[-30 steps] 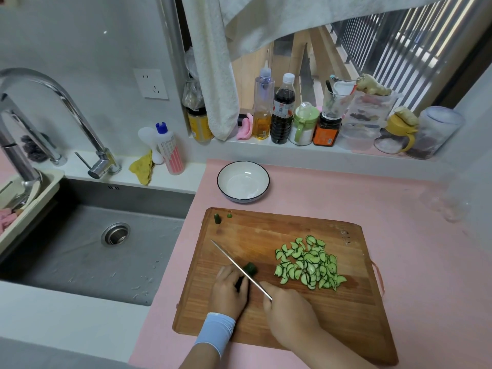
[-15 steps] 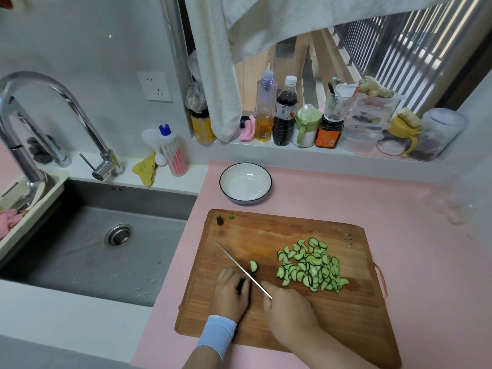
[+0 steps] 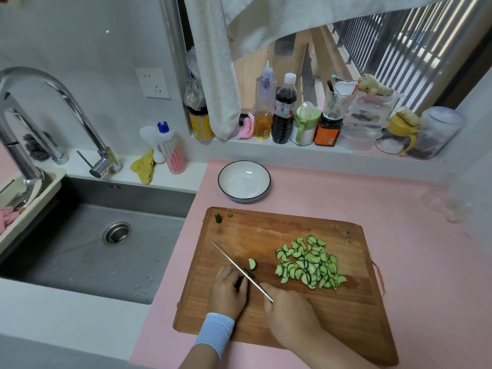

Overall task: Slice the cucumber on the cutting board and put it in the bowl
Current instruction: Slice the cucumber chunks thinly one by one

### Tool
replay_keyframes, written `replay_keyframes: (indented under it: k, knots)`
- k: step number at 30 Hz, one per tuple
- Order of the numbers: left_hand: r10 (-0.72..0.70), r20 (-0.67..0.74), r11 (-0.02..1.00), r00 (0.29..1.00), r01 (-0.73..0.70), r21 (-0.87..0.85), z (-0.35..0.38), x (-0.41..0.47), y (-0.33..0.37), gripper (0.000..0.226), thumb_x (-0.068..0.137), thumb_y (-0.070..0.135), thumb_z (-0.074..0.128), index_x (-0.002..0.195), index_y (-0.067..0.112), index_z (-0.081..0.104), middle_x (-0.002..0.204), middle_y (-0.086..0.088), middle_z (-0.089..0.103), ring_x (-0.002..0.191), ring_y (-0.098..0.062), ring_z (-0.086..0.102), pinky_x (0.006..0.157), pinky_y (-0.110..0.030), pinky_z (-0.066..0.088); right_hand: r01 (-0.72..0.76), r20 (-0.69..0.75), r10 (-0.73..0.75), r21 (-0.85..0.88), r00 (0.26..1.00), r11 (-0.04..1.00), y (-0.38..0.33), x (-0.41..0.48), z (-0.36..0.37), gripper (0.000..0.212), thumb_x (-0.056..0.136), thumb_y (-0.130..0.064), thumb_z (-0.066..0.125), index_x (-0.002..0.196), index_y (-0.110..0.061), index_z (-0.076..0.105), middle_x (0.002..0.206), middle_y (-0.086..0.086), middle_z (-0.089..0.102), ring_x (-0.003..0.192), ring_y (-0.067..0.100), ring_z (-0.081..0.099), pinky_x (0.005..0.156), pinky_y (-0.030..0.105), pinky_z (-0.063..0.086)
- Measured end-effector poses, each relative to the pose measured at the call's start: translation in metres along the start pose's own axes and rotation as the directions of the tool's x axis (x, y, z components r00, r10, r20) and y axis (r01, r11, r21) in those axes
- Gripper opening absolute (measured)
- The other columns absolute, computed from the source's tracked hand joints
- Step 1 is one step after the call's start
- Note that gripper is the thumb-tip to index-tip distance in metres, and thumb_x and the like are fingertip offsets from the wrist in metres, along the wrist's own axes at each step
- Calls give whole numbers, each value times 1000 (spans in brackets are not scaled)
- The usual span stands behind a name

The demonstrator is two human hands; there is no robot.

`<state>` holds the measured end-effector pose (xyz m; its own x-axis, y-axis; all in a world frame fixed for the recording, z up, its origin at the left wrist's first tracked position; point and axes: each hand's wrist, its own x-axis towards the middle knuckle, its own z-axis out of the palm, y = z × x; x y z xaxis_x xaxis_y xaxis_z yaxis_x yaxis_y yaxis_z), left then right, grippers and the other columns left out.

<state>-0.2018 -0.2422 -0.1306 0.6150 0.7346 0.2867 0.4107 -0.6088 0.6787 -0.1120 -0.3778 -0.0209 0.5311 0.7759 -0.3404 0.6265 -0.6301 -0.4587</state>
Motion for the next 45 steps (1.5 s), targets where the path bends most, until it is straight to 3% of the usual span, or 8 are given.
replay_keyframes:
  k: [7,14,17,29,33,36,40,45]
  knots:
    - [13,-7,999,1000,-13,32,0,-3,1,13,75,1,74,82,12,70,84,3,60,85,-10,50,85,-6,34,-4,34,4,9,999,1000,-2,10,1,36,101,-31,39,133,-31,56,96,-1,73,90,21,68,77,34,55]
    - [0,-32,1000,999,1,11,0,-3,-2,8,83,18,63,80,14,69,83,5,59,83,-10,52,78,-18,45,-4,4,4,-8,1000,1000,-2,8,3,41,102,-33,39,141,-36,52,106,1,73,101,25,67,82,34,53]
    - [-8,-30,1000,1000,9,22,-1,-2,0,8,77,7,72,83,13,71,85,3,64,84,-9,52,84,-8,37,-5,-3,5,-36,1000,999,1,2,4,46,103,-36,39,148,-39,44,111,1,72,105,23,66,84,33,50]
    - [-13,-75,999,997,16,36,-1,-5,4,23,69,-1,79,87,13,75,91,3,70,85,-13,60,87,-7,37,46,24,-45,-31,999,998,11,-3,0,45,103,-35,40,147,-38,46,114,2,72,106,25,65,85,33,52]
    - [6,-89,999,996,-1,55,-1,-5,6,17,70,-1,80,80,11,73,83,1,68,80,-12,56,81,-14,44,53,59,-54,20,997,998,8,9,-1,32,102,-30,40,124,-32,62,103,2,72,100,29,65,78,33,48]
    - [11,-86,999,996,-7,54,-1,-7,6,15,72,-2,77,81,10,72,85,1,66,82,-11,55,85,-7,36,32,83,-37,57,996,998,6,16,0,22,100,-26,40,99,-28,62,87,1,69,89,30,65,68,31,42]
    - [22,-88,996,996,-15,86,2,-11,4,11,79,8,64,86,9,72,85,-2,63,83,-17,52,84,-10,34,53,56,-52,-15,997,998,6,17,7,30,100,-28,40,119,-29,63,96,4,72,94,30,66,70,32,45]
    - [-5,-102,998,995,11,56,-1,-8,5,14,74,-1,73,84,9,72,84,-3,65,83,-14,51,87,-3,31,35,23,-33,-74,999,997,2,11,9,40,101,-33,41,139,-35,53,108,4,72,103,29,66,81,34,50]
